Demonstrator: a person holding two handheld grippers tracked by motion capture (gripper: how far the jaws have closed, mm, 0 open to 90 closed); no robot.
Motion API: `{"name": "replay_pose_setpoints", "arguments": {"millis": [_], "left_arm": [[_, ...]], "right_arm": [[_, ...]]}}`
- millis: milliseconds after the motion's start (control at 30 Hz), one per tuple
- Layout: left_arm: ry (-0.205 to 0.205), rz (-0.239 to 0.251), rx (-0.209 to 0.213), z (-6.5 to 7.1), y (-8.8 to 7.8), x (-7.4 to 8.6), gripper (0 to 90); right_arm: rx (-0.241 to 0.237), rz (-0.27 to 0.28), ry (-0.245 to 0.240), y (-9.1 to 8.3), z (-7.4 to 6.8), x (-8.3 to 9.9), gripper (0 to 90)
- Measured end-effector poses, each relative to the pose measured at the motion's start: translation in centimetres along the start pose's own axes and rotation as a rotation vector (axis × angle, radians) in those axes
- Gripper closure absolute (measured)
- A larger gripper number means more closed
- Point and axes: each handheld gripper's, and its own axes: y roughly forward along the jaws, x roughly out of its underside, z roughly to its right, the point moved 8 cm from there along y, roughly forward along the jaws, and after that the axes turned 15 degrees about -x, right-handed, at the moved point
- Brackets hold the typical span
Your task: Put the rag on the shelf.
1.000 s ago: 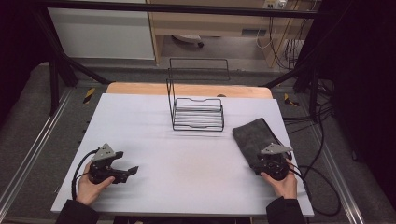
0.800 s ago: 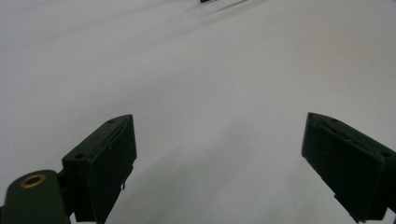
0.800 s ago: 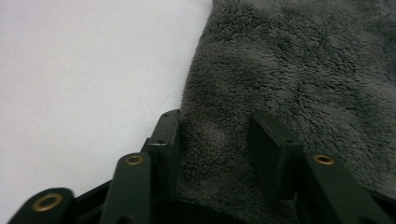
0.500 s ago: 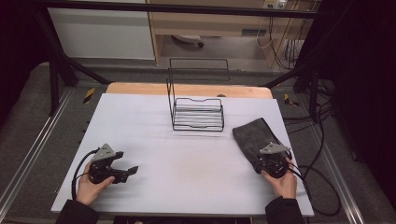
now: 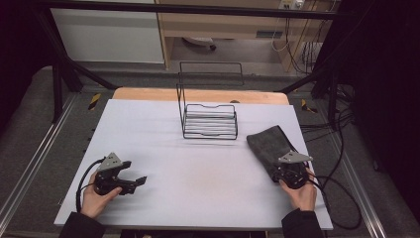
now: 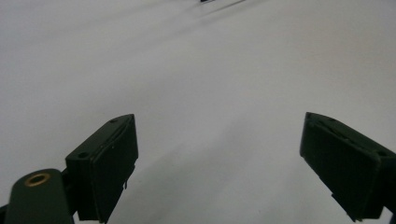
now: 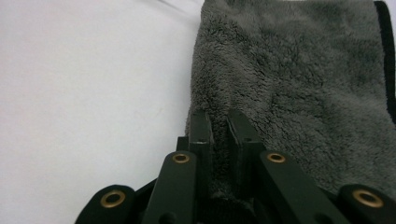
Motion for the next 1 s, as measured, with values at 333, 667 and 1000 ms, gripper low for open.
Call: {"name": "replay_pose_setpoints", "arguments": {"millis": [333,667,1000], "left_arm": [[0.003,-0.001,-0.003,0.0,0.0,0.0,11.6],[0.004,0.001,-0.006,0.0,0.0,-0.1,11.6],[0.003,0.002,-0.007,0.0,-0.1,-0.1,11.7]], "right_arm": [[-0.069,-0.006,0.001,0.0,-1.8,-0.1,82.2],[-0.148,0.005,0.013,0.3,-4.3,-0.3,82.1],[-0.190,-0.038,-0.001,1.3,-5.5,0.1,75.7]]}}
